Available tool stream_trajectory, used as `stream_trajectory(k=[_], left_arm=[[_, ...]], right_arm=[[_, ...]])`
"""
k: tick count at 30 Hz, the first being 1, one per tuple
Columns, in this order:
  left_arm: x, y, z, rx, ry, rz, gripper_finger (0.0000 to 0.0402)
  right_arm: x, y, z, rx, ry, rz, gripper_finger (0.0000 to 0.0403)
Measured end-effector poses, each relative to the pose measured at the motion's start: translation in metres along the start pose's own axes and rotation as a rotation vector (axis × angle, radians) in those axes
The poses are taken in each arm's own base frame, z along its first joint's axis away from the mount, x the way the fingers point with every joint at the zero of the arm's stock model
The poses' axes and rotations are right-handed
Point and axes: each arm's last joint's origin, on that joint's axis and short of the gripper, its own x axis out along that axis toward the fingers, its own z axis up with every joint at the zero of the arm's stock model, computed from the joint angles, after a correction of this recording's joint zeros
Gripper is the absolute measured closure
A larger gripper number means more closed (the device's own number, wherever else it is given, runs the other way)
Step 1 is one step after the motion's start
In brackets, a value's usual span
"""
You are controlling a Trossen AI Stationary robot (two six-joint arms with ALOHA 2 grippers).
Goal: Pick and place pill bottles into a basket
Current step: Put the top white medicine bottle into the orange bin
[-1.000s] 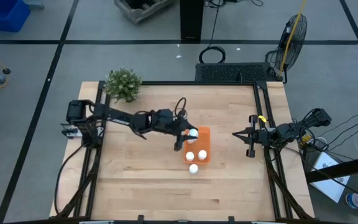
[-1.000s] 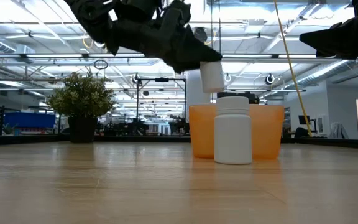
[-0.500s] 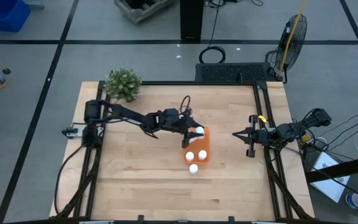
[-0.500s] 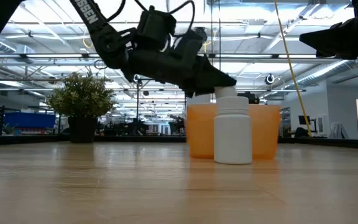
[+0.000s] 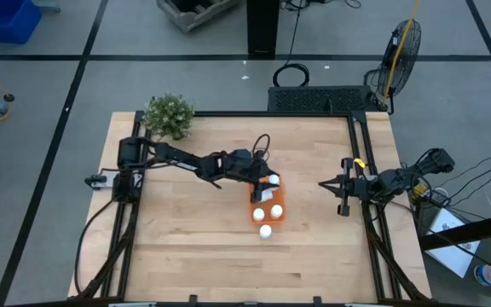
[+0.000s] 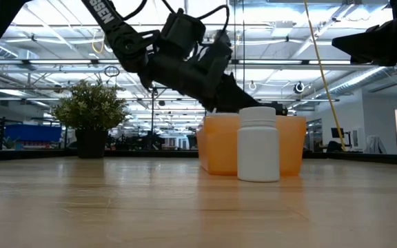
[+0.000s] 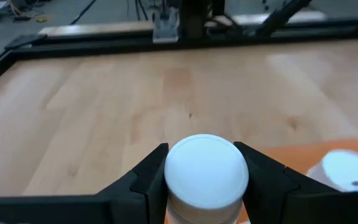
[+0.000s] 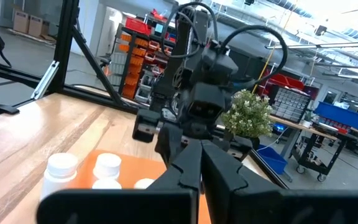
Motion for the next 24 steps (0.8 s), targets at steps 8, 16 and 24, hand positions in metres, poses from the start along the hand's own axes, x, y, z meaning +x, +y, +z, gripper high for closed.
stream_trajectory(k=[8, 16, 24], left_arm=[[0.009, 0.009, -0.021, -0.049, 0.05, 0.016, 0.0241], [0.017, 0.013, -0.032, -0.101, 0.032, 0.035, 0.0163], [0.017, 0.007, -0.03, -0.141, 0.018, 0.011, 0.0094]], right_arm=[[0.0, 0.0, 0.0, 0.0, 0.0, 0.0, 0.0399], [0.0, 0.0, 0.0, -0.001, 0.001, 0.0, 0.0399], [0.0, 0.0, 0.0, -0.001, 0.002, 0.0, 0.0399]])
